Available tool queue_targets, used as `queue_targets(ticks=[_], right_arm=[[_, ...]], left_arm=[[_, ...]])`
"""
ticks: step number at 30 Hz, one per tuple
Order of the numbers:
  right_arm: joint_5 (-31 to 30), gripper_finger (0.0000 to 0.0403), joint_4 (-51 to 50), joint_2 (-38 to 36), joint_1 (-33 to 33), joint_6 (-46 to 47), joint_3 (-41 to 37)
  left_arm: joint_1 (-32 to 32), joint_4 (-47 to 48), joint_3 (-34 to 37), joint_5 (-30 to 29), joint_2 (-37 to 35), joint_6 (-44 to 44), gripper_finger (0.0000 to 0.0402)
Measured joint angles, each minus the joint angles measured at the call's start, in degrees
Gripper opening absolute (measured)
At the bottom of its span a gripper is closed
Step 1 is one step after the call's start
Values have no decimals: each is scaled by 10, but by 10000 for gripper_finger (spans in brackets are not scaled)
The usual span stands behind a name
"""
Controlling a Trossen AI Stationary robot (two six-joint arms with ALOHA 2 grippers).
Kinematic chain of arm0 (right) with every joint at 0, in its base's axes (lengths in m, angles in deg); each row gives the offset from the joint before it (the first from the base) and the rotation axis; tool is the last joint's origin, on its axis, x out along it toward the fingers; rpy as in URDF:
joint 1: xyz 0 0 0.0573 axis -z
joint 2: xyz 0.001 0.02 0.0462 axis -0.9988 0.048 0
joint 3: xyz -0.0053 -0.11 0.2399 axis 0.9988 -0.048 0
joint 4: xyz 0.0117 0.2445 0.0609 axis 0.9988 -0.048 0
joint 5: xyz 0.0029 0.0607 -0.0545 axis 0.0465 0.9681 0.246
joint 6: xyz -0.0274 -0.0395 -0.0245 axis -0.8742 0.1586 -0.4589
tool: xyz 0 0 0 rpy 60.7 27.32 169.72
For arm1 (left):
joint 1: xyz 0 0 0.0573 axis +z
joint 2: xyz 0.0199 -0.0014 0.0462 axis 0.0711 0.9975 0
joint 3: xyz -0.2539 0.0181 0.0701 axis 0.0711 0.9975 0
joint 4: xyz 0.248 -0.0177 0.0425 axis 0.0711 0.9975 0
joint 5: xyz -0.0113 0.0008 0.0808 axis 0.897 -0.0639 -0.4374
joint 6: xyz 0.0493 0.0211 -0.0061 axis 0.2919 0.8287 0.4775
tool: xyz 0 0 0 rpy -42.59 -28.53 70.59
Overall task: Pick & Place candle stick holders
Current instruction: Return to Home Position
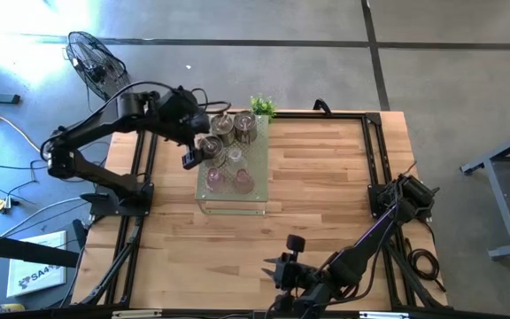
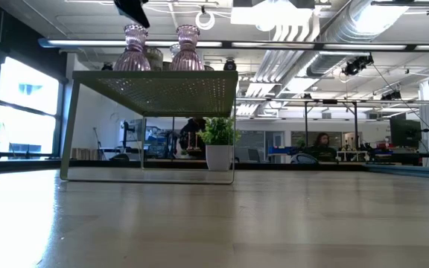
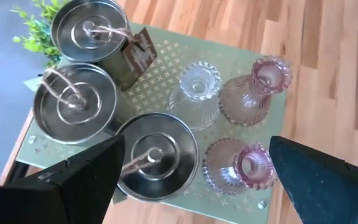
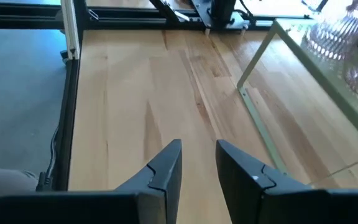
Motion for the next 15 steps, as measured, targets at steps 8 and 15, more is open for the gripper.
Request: queue_targets(ticks=[8, 15], right_arm=[[10, 94, 35, 0, 21, -69, 0], [49, 94, 34, 0, 38, -71, 0]], left_arm=[[-112, 4, 0, -71, -33, -48, 390], [-231, 8, 0, -167, -71, -92, 388]])
